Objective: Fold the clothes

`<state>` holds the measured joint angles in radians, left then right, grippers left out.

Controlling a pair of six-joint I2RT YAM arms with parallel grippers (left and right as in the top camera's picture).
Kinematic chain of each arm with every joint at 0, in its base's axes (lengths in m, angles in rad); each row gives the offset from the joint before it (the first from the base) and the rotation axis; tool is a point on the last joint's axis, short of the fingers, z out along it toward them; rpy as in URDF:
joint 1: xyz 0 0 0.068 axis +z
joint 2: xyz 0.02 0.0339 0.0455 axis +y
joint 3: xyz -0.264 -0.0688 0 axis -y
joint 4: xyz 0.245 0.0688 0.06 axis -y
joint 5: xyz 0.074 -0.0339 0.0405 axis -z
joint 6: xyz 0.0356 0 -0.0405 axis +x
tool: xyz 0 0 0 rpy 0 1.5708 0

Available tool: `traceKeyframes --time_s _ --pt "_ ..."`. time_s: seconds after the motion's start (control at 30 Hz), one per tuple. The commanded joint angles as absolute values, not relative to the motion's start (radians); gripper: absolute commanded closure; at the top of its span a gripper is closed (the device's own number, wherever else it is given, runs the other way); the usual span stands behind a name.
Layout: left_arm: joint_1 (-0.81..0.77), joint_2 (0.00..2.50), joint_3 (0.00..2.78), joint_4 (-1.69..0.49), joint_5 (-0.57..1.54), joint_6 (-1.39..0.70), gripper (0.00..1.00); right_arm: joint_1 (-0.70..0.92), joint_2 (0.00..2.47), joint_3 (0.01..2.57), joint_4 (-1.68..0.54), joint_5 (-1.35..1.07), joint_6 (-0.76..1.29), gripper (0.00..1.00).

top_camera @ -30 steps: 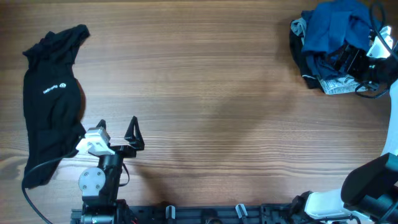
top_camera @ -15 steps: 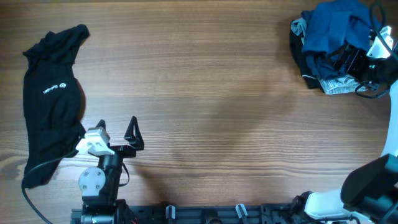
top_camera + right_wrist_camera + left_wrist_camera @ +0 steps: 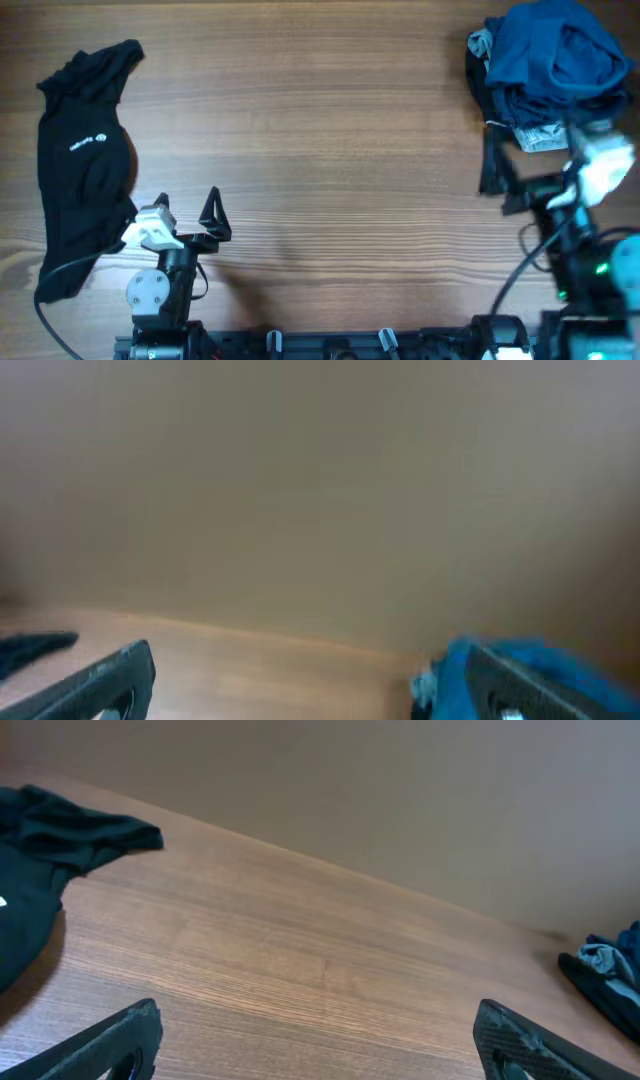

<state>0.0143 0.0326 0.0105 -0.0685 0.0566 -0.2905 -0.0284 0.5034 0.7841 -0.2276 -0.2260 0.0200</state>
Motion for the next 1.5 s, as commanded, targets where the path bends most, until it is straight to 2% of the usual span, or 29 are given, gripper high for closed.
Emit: traceKeyframes --time_s 0.0,0.07,0.1,0.2,0.53,1.47 --pt "0.020 0.027 0.006 -0.075 0.047 -0.293 0.00 -0.023 0.338 0.505 -0.113 -0.205 0.182 0.00" --pt "0.020 0.027 0.006 -0.075 0.047 -0.293 0.00 -0.023 0.262 0.348 -0.004 -0.202 0.280 0.00" --pt "0.020 0.027 0.006 -0.075 0.047 -0.293 0.00 -0.023 0.212 0.214 0.126 -0.199 0.277 0.00" --pt "0.020 0.027 0.006 -0.075 0.047 -0.293 0.00 -0.023 0.179 0.045 0.251 -0.198 0.295 0.00" --pt "0.020 0.027 0.006 -0.075 0.047 -0.293 0.00 -0.023 0.003 0.022 -0.002 -0.198 0.059 0.00" --pt "0.020 0.027 0.006 -0.075 0.047 -0.293 0.00 -0.023 0.011 0.006 0.015 -0.198 0.054 0.00"
